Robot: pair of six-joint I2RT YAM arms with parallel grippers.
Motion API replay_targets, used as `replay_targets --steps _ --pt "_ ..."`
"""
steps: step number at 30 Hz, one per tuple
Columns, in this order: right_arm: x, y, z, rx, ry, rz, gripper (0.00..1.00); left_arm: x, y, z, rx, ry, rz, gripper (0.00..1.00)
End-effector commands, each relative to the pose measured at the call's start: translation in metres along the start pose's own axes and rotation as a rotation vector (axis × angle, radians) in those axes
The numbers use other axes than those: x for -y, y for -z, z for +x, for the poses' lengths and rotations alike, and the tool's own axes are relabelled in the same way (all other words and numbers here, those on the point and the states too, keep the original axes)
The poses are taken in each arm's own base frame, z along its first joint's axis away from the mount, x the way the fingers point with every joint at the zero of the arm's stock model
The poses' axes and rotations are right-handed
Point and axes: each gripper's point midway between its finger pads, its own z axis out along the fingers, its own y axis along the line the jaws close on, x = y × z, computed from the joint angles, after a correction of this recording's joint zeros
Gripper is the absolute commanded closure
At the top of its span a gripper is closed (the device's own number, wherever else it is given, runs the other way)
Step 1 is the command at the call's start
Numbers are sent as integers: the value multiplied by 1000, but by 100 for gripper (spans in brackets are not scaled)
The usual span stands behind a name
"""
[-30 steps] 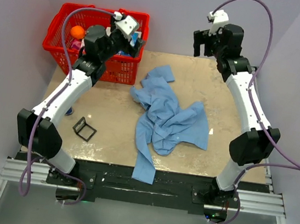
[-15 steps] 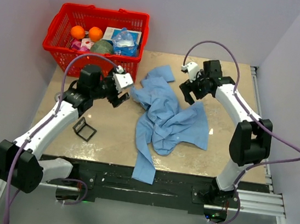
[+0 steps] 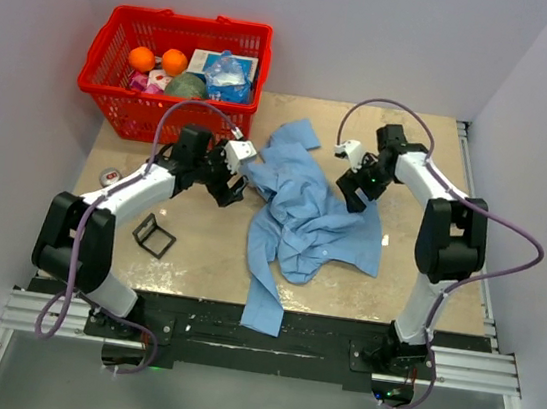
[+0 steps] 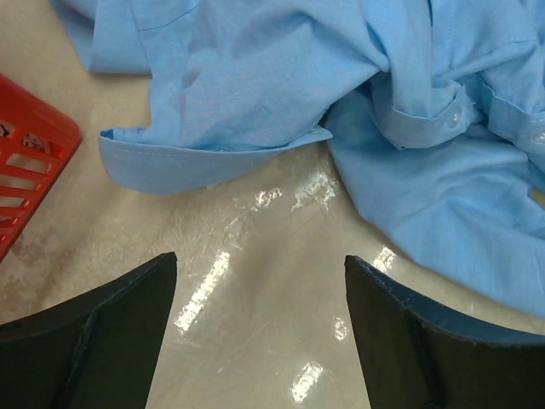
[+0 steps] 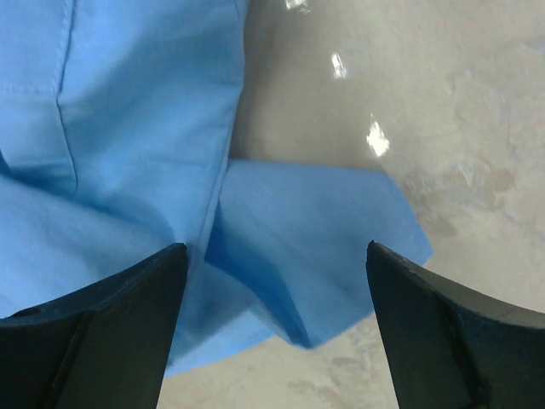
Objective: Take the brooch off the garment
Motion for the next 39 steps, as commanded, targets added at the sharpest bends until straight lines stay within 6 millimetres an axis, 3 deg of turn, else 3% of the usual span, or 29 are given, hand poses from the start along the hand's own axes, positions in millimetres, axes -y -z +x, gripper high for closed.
replay_targets --steps 1,6,8,13,14,17,18,19,21,22,25,26,27,29,30,32,36,38,39 --pt "0 43 7 96 63 -86 11 -16 -14 -40 131 10 -23 14" --pt "-18 56 22 80 155 -200 9 -24 -36 -47 157 19 -16 14" --pt "-21 56 24 73 167 -197 3 -26 -38 -62 206 11 -2 14" --pt "-9 30 32 82 96 -109 3 -16 -51 -76 252 11 43 22" --pt "-6 22 32 82 73 -97 5 -14 -54 -78 252 6 49 30" --pt "12 9 18 131 6 -39 23 -8 -64 -80 237 -7 72 53" --pt "15 11 11 152 -16 -30 36 -8 -67 -81 235 -11 77 61" --pt "18 11 7 162 -20 -27 44 -7 -68 -80 224 -8 87 76" --pt "22 11 -1 176 -21 -32 59 -8 -69 -81 215 -16 97 90" --pt "23 12 -4 185 -22 -35 73 -8 -70 -79 206 -17 98 100" --pt "30 24 -11 188 -30 -23 92 -8 -61 -85 195 -20 99 100" --pt "33 33 -14 191 -34 -17 95 -9 -56 -93 205 -29 94 100" --pt "41 47 -13 209 -55 9 97 -12 -45 -112 241 -54 82 100" --pt "49 68 -12 242 -93 26 100 -13 -32 -126 259 -82 65 100" --pt "64 81 2 253 -160 54 100 -14 -21 -137 282 -117 50 100" --pt "74 102 12 265 -241 76 100 -13 -11 -142 292 -154 40 100" --pt "108 128 68 221 -439 210 100 -10 -11 -134 272 -158 47 100" --pt "116 137 83 218 -516 291 100 -10 -16 -127 256 -142 48 100" --pt "131 147 105 159 -580 407 100 -11 -18 -126 255 -130 44 100"
